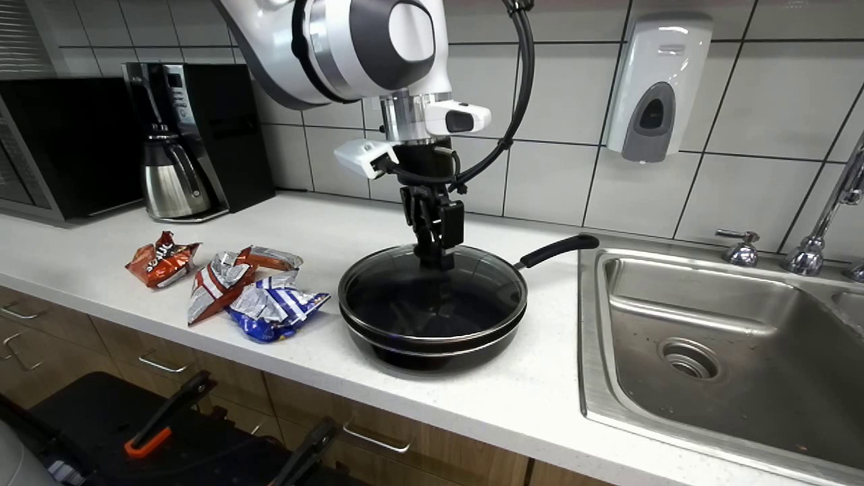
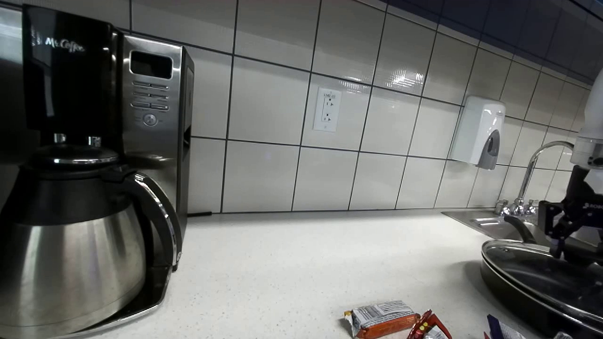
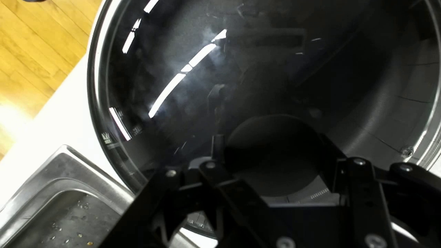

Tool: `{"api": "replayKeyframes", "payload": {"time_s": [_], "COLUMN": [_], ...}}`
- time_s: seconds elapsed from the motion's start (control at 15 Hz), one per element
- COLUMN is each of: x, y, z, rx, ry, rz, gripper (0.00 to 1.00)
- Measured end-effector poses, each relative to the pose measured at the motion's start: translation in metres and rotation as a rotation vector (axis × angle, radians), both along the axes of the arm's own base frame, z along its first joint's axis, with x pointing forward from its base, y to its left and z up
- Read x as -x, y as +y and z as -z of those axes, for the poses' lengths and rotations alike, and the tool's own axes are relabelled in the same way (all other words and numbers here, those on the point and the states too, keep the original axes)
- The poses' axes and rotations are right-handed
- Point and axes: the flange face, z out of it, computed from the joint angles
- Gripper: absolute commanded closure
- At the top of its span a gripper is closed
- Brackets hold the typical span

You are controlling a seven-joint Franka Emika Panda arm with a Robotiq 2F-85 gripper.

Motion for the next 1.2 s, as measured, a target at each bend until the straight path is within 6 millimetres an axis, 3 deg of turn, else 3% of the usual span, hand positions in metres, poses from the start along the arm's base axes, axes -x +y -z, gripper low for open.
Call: {"api": "replayKeyframes", "payload": {"time_s": [0.67, 1.2], "x": [-0.031, -0.072], "y": [0.057, 0.108], "z": [-0.031, -0.037], "rx": [0.044, 0.048], "ry": [-0.084, -0.116], "rz": [-0.037, -0.115], "gripper": [0.61, 0.61]}}
